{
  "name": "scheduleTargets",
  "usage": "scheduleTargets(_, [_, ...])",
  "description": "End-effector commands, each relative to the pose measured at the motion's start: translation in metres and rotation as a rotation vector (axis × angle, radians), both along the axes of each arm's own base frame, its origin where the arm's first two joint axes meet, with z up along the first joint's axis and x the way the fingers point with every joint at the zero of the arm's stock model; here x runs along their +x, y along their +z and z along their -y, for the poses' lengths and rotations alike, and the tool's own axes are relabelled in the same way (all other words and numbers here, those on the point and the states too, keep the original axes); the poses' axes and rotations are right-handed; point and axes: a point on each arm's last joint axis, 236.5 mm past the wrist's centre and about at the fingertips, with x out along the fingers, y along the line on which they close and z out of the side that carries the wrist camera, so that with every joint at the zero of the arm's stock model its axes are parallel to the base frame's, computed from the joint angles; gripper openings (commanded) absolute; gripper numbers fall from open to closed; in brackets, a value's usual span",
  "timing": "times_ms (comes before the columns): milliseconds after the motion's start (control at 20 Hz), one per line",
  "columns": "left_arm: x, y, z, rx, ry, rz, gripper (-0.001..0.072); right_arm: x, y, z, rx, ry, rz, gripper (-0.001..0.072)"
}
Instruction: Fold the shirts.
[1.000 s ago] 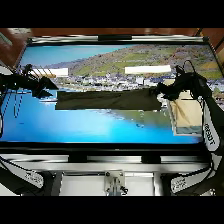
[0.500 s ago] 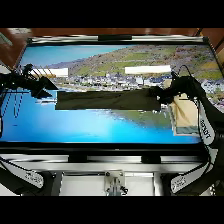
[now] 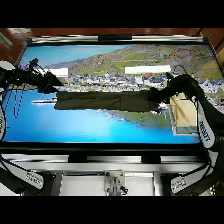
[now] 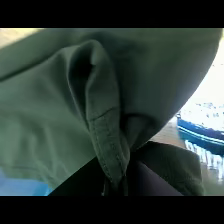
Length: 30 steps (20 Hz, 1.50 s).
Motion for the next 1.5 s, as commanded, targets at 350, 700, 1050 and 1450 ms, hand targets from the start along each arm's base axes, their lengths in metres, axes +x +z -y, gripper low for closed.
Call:
scheduleTargets(350, [-0.04, 0.015, 0.211, -0.098, -0.413, 0.165, 0.0036, -0.06, 0.167, -0.017, 0.023, 0.076, 0.183, 0.0057])
scheduleTargets(700, [-0.1, -0.024, 0.324, -0.103, -0.561, 0.117, 0.0036, -0.106, 0.238, -0.022, 0.024, 0.074, 0.292, 0.0057])
scheduleTargets(1050, [-0.147, -0.053, 0.413, -0.213, -0.549, 0.037, 0.0036, -0.13, 0.267, -0.024, 0.028, 0.063, 0.342, 0.0057])
scheduleTargets(1450, [-0.099, 0.011, 0.326, -0.116, -0.55, 0.188, 0.0032, -0.119, 0.266, -0.024, 0.029, 0.061, 0.368, 0.0057])
